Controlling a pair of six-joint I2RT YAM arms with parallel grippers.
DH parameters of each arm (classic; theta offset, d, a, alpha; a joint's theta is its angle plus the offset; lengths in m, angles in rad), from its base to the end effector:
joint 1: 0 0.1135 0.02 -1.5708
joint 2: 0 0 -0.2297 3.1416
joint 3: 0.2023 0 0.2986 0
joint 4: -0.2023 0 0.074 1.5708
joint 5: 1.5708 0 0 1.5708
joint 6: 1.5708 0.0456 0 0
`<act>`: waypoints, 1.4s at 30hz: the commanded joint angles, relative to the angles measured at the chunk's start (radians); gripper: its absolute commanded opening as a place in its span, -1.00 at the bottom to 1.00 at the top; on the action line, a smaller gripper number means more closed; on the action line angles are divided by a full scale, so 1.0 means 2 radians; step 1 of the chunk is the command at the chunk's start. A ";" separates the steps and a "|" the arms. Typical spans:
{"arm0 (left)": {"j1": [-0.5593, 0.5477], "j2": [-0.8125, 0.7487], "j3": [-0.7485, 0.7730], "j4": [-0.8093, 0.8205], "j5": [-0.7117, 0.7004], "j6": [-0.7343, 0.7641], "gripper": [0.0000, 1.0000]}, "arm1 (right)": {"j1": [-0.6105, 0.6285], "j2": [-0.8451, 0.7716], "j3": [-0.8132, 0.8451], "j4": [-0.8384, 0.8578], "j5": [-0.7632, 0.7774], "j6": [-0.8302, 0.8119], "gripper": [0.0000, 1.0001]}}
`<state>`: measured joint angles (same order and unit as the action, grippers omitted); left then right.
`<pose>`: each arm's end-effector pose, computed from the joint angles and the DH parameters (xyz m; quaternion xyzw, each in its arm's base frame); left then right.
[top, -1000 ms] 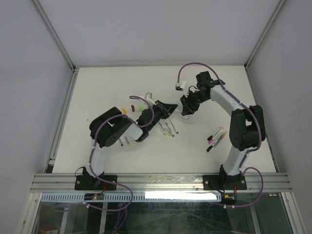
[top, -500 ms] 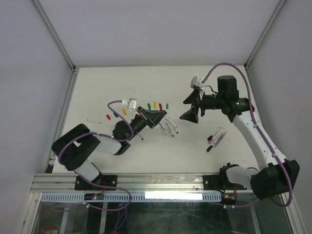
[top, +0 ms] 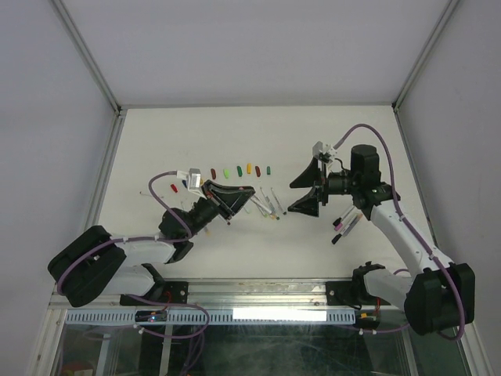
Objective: Open the pen caps
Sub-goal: Pick up the pen from the center of the board.
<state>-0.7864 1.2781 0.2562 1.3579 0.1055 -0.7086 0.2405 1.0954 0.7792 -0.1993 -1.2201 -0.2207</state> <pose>0.1875 -0.1946 0.1545 0.0654 0.5760 -0.5759 0.5764 0.2710 0.1106 0.2396 -0.4427 0.6235 0.4990 0.4078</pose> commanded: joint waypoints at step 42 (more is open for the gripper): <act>-0.035 0.054 0.016 0.041 -0.099 -0.041 -1.00 | 0.076 0.049 0.009 0.031 0.145 -0.008 0.98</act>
<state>-0.8455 1.3830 0.2745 1.3476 -0.0761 -0.7727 0.3855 1.1912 0.7872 -0.1913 -0.9276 -0.2516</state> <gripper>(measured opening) 0.142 0.989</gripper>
